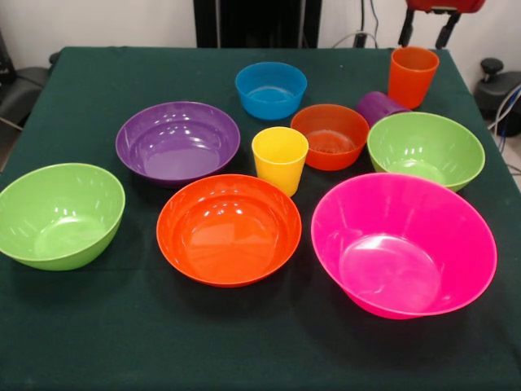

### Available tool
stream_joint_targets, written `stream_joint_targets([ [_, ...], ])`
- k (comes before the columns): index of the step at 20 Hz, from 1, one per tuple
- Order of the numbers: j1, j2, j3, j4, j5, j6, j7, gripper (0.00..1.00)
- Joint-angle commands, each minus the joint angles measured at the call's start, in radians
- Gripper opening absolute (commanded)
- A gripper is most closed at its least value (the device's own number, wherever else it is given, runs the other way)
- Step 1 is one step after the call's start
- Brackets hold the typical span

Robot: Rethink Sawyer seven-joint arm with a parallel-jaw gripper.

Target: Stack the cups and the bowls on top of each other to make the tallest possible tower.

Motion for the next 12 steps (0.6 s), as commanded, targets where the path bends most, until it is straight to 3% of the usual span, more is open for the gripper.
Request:
stream_joint_targets([
  [1,0.006,0.03,0.049,-0.076,0.019,0.136,0.124,1.0],
  [6,-0.02,0.08,0.058,-0.195,0.016,0.217,0.1,1.0],
  [12,-0.024,0.165,0.053,-0.318,0.002,0.241,0.105,1.0],
])
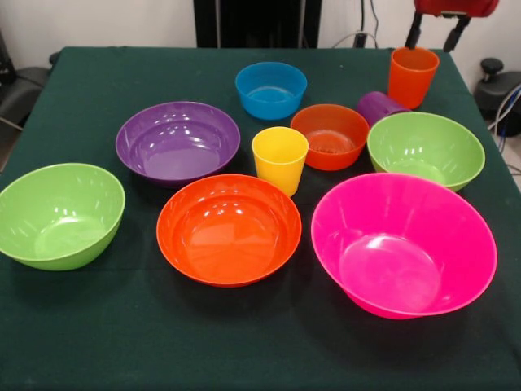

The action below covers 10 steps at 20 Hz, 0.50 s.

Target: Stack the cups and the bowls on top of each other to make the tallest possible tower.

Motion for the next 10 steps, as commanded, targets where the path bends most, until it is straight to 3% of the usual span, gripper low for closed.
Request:
stream_joint_targets([
  [1,-0.015,0.139,0.052,-0.2,-0.002,0.085,0.106,1.0],
  [10,-0.009,0.262,0.051,-0.366,-0.002,0.104,0.107,1.0],
])
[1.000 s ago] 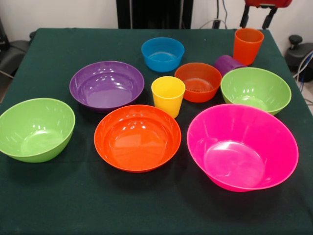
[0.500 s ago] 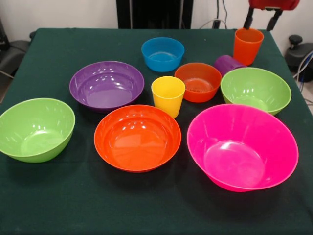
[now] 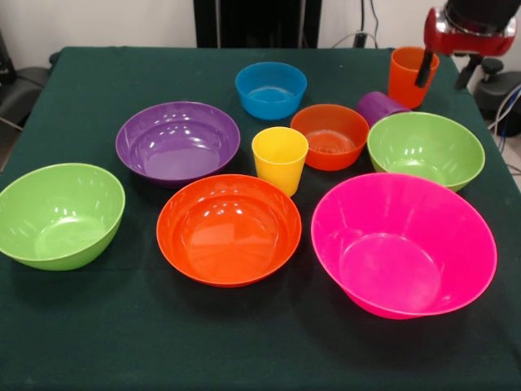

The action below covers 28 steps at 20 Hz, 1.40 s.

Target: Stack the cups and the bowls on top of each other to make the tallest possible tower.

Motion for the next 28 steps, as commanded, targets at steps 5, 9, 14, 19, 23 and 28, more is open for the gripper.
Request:
stream_joint_targets([
  [5,-0.004,0.179,0.049,-0.248,0.003,0.11,0.107,1.0],
  [9,-0.005,0.214,0.053,-0.296,0.008,0.119,0.105,1.0],
  [14,-0.003,0.219,0.056,-0.292,0.016,0.101,0.111,1.0],
  [19,0.005,0.205,0.076,-0.257,0.039,0.075,0.119,1.0],
  [23,0.005,0.195,0.082,-0.241,0.054,0.07,0.119,1.0],
  [28,0.004,0.14,0.083,-0.194,0.068,0.095,0.118,1.0],
])
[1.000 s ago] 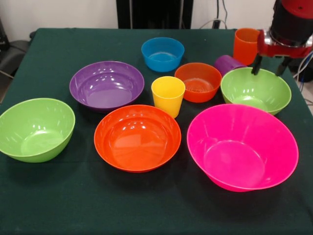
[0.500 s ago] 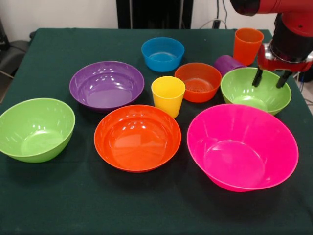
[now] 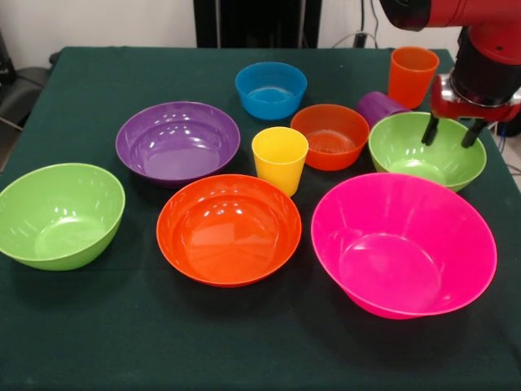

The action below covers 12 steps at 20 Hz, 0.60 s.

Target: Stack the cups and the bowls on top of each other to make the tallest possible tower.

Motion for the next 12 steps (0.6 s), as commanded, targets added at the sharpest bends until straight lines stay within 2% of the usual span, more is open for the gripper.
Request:
stream_joint_targets([
  [1,0.004,-0.058,0.08,0.036,0.04,0.061,0.12,1.0],
  [12,0.023,-0.09,0.069,0.074,0.06,0.063,0.129,1.0],
])
